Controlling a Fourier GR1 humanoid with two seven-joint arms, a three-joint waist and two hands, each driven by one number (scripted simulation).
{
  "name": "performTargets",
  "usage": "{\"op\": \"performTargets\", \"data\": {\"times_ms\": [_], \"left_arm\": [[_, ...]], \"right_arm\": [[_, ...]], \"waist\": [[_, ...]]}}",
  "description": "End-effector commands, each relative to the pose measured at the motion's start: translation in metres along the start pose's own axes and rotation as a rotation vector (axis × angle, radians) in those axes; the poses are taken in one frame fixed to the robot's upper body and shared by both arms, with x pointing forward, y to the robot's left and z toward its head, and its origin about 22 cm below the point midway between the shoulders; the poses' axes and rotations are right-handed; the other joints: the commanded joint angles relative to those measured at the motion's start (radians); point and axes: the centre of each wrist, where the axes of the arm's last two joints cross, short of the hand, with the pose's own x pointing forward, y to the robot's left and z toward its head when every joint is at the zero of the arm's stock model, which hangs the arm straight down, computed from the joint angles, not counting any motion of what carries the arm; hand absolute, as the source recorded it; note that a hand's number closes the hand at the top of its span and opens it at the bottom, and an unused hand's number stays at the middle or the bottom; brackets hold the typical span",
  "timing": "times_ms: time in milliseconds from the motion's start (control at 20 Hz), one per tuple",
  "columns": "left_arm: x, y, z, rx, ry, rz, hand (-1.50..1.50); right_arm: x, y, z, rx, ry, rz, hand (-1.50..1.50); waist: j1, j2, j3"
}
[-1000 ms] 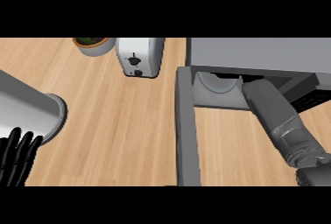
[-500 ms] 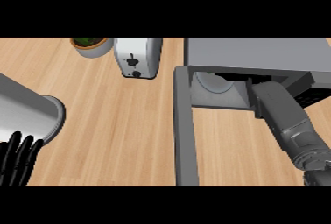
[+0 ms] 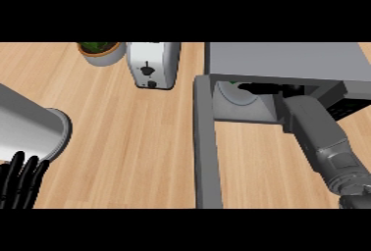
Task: Pick up the milk, place it into the microwave and close the microwave
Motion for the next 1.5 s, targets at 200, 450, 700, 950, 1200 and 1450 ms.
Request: {"op": "performTargets", "data": {"times_ms": [200,450,700,950,1200,1450], "left_arm": [[-0.012,-0.004,-0.003,-0.002,0.005,0.009,-1.5],[-0.015,-0.002,0.002,0.006,0.02,0.004,-1.5],[-0.004,-0.005,0.006,-0.014,0.03,0.006,-1.5],[-0.003,-0.018,-0.001,-0.085,0.02,0.035,-1.5],[-0.019,-0.005,-0.002,-0.243,0.056,0.11,-1.5],[-0.017,-0.034,-0.014,-0.326,0.049,0.015,1.5]], "right_arm": [[-0.037,0.006,0.046,0.054,0.048,-0.1,-1.5],[-0.055,0.015,0.076,0.079,0.127,-0.122,-1.5],[-0.081,0.017,0.122,0.099,0.156,-0.2,-1.5],[-0.088,0.022,0.149,0.098,0.168,-0.289,-1.5],[-0.103,0.014,0.189,0.124,0.161,-0.401,-1.5],[-0.114,-0.008,0.243,0.124,0.154,-0.449,-1.5]], "waist": [[-0.057,-0.019,0.007],[-0.062,-0.021,0.006],[-0.059,-0.02,0.007],[-0.077,-0.026,0.006],[-0.075,-0.023,0.005],[-0.076,-0.024,0.006]]}}
